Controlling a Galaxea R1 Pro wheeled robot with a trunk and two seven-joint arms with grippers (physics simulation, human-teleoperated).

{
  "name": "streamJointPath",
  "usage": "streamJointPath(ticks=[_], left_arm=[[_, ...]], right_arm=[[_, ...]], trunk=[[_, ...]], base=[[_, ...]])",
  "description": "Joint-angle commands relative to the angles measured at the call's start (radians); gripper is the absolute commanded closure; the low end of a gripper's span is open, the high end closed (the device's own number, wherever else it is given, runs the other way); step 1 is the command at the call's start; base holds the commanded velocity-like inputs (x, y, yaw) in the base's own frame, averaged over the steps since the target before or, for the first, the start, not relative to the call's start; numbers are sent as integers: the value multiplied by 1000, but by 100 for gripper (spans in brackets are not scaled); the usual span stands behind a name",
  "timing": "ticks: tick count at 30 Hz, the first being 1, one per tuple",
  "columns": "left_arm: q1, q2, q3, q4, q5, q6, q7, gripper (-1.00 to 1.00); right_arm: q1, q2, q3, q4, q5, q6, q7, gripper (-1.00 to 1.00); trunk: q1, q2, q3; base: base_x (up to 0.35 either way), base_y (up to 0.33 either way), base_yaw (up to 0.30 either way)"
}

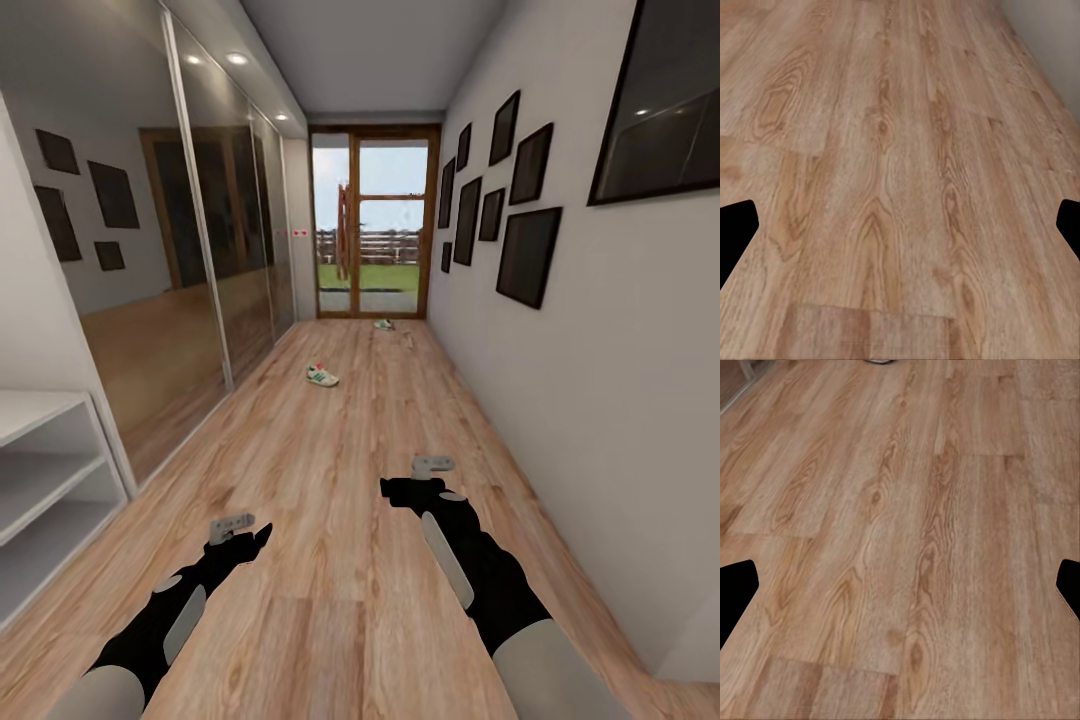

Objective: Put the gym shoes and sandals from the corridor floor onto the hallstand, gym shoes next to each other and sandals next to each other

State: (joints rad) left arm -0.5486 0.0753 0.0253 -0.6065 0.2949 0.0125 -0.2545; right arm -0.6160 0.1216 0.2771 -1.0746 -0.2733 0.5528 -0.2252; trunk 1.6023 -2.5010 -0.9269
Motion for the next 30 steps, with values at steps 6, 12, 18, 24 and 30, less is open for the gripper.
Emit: streamJointPath(ticks=[6, 12, 18, 24, 30], left_arm=[[-1, 0, 2, 1, 7, 1, -6, -100], [0, 0, 2, 1, 7, 1, -6, -100], [-1, 0, 2, 1, 7, 1, -6, -100], [-1, 0, 2, 1, 7, 1, -6, -100], [-1, 0, 2, 1, 7, 1, -6, -100]], right_arm=[[-1, 0, 2, -1, -11, 3, -9, -100], [0, 0, 2, -1, -11, 3, -9, -100], [-1, 0, 2, -1, -11, 3, -9, -100], [0, 0, 2, -1, -11, 3, -9, -100], [-1, 0, 2, -1, -11, 3, -9, -100]], trunk=[[0, 0, -1], [0, 0, -1], [0, 0, -1], [0, 0, -1], [0, 0, -1]], base=[[342, -92, 0], [342, -92, 0], [342, -93, 0], [342, -93, 0], [342, -93, 0]])
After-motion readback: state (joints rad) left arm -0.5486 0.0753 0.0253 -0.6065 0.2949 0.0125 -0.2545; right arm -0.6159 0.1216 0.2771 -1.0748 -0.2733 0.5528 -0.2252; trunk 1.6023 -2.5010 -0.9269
